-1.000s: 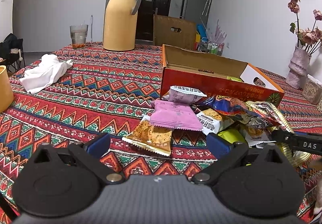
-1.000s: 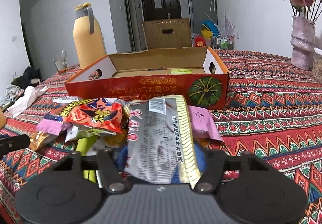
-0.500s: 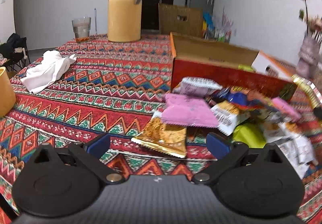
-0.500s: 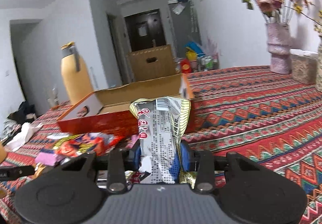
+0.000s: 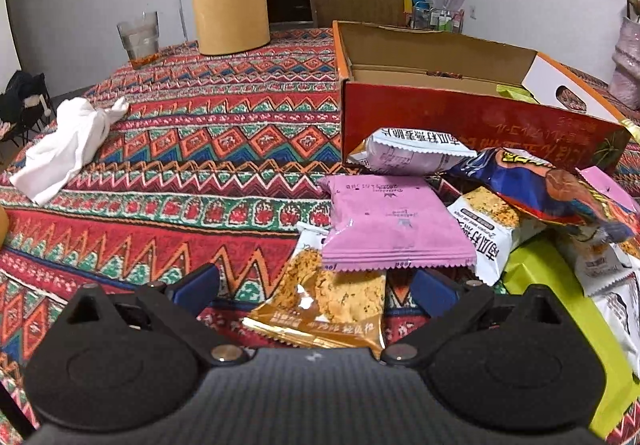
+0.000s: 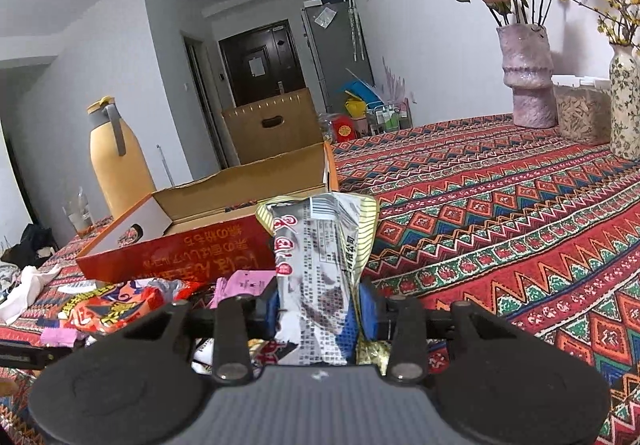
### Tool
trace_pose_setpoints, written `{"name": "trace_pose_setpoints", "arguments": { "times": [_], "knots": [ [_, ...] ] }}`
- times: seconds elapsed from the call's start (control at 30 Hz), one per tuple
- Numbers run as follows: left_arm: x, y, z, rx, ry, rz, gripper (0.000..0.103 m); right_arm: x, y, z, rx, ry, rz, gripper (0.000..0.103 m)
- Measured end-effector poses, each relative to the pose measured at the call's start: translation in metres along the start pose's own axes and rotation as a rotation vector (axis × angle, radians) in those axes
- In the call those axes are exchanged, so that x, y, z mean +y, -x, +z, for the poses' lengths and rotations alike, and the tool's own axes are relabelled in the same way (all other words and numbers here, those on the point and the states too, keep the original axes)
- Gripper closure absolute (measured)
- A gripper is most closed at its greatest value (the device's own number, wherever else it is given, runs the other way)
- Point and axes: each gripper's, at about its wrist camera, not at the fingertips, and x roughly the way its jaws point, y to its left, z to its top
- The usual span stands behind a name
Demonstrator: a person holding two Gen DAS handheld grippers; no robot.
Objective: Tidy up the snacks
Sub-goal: 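Lift the silver packet with the right gripper while the left grasps a cookie packet, then carry the silver packet and cookie packet over the box with both grippers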
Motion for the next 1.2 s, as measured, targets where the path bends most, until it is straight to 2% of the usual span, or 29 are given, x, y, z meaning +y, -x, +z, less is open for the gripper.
{"name": "trace_pose_setpoints", "arguments": {
  "times": [0.4, 0.57, 0.67, 0.73, 0.8, 0.97, 1.2],
  "knots": [
    [0.001, -0.005, 0.001, -0.005, 0.008, -0.014, 0.001, 0.0, -0.005, -0.005, 0.015, -0.011, -0.002, 0.064],
    [-0.002, 0.0, -0.002, -0.03, -0.012, -0.033, 0.014, 0.0, -0.006, -0.005, 0.022, -0.016, -0.002, 0.064],
    [-0.004, 0.003, -0.003, -0.047, -0.019, -0.04, 0.026, -0.001, -0.006, -0.005, 0.024, -0.019, 0.001, 0.064],
    [-0.004, 0.006, -0.004, -0.06, -0.02, -0.043, 0.045, -0.001, -0.007, -0.005, 0.024, -0.021, 0.003, 0.064],
    [-0.004, 0.008, -0.005, -0.069, -0.02, -0.045, 0.057, -0.002, -0.007, -0.004, 0.024, -0.024, 0.005, 0.063],
    [0.001, 0.014, -0.005, -0.076, 0.007, -0.054, 0.061, -0.003, -0.007, -0.005, 0.026, -0.03, 0.009, 0.063],
    [-0.002, 0.035, -0.008, -0.138, 0.005, -0.038, 0.061, -0.004, -0.006, -0.005, 0.017, -0.033, 0.021, 0.063]
  ]
}}
